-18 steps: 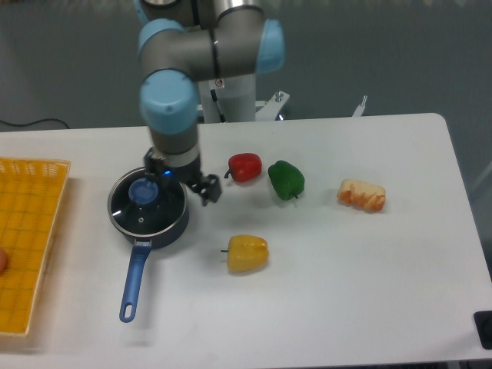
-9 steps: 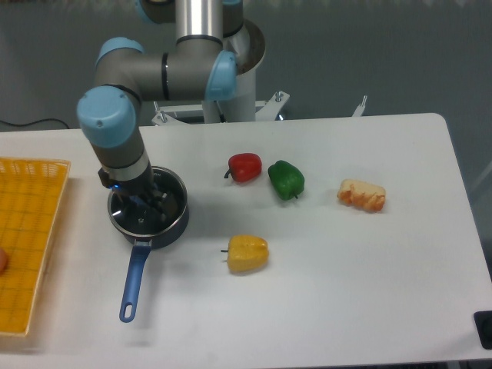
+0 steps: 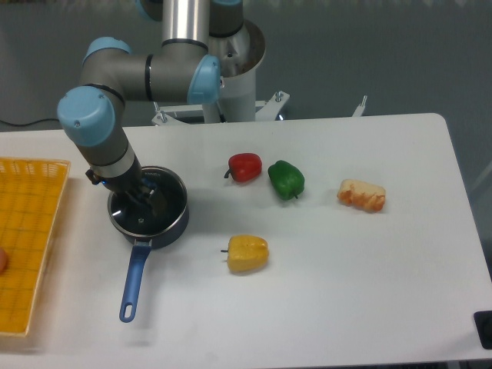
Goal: Open the lid
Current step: 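Close the gripper on the blue knob of the glass lid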
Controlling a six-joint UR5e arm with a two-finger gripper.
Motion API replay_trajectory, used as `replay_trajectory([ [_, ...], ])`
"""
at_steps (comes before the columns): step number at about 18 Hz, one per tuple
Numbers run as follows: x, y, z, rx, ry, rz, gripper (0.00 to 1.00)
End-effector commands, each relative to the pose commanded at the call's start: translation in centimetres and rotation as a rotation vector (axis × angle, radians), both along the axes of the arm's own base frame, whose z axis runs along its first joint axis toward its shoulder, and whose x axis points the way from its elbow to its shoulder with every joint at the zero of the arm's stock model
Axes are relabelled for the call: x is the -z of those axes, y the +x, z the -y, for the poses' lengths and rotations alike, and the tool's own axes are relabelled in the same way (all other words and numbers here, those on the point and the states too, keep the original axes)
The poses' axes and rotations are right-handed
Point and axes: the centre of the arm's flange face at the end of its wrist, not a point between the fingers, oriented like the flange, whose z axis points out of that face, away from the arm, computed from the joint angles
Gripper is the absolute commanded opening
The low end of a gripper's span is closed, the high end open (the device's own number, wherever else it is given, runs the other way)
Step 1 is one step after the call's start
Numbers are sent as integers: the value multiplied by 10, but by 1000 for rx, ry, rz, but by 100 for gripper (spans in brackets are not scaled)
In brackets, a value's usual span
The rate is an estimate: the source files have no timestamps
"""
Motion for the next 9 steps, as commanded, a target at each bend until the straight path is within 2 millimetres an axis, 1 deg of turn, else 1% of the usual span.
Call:
replay_trajectory([
  [5, 3, 4, 10, 57, -12, 7, 100],
  [9, 4, 5, 11, 58, -15, 8, 100],
])
